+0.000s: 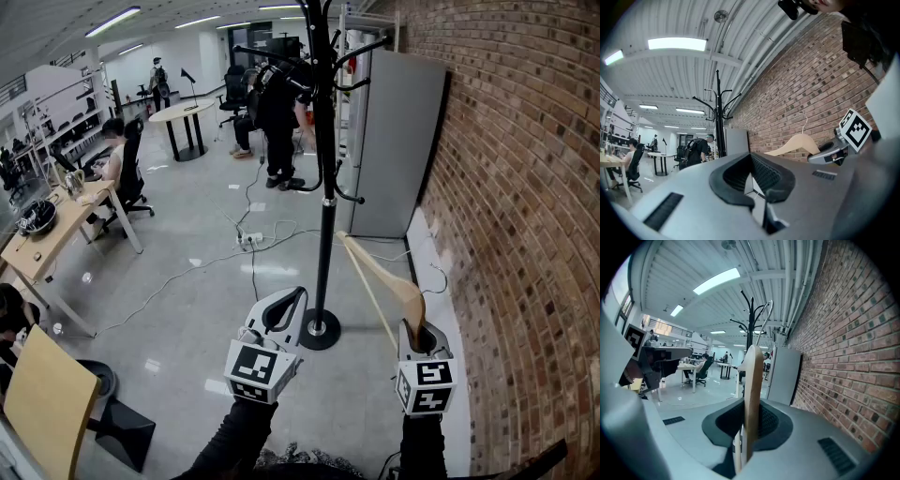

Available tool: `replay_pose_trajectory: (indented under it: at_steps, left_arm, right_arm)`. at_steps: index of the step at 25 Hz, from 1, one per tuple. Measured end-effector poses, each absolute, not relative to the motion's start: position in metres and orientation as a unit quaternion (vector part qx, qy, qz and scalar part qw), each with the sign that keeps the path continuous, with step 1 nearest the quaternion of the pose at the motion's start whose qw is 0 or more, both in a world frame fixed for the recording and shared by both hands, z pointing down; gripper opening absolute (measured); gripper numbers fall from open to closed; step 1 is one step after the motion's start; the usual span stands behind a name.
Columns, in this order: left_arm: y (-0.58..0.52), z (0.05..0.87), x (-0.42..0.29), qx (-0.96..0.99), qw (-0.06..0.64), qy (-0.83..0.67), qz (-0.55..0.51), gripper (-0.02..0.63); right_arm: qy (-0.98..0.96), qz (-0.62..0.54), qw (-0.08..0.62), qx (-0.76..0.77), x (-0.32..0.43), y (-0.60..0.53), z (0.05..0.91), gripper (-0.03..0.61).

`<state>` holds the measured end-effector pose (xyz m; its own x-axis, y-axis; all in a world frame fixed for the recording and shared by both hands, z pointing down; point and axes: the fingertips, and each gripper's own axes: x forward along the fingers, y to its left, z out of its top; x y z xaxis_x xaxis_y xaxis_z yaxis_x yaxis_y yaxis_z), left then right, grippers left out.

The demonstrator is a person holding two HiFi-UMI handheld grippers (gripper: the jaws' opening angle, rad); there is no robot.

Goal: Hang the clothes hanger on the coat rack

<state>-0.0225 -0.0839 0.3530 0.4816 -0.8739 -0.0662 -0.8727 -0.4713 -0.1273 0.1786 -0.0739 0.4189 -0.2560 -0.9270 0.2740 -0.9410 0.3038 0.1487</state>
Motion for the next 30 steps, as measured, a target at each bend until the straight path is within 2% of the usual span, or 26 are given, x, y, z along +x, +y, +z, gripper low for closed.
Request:
replay_pose_trajectory:
  at_steps: [14,23,30]
  left_arm:
    - [-0.106,0.364,-0.008,-0.85,0.058,0.524,-0.018,0.008]
    - [-0.173,0.37,-0.029,-0.858,0.052,0.511,-0.007,0.008]
    - [-0.245,0.359,-0.071,-0.863,0.056,0.502,0.0,0.008]
  right_arm:
    - [-0.796,0.033,0.164,0.582,0.207,-0.094,0.428,0.048]
    - [-0.777,0.027,0.17,0.605,0.2,-0.154,0.419,0.048]
    - [-0.759,-0.001,0.155,0.633,0.173,-0.225,0.379,0.048]
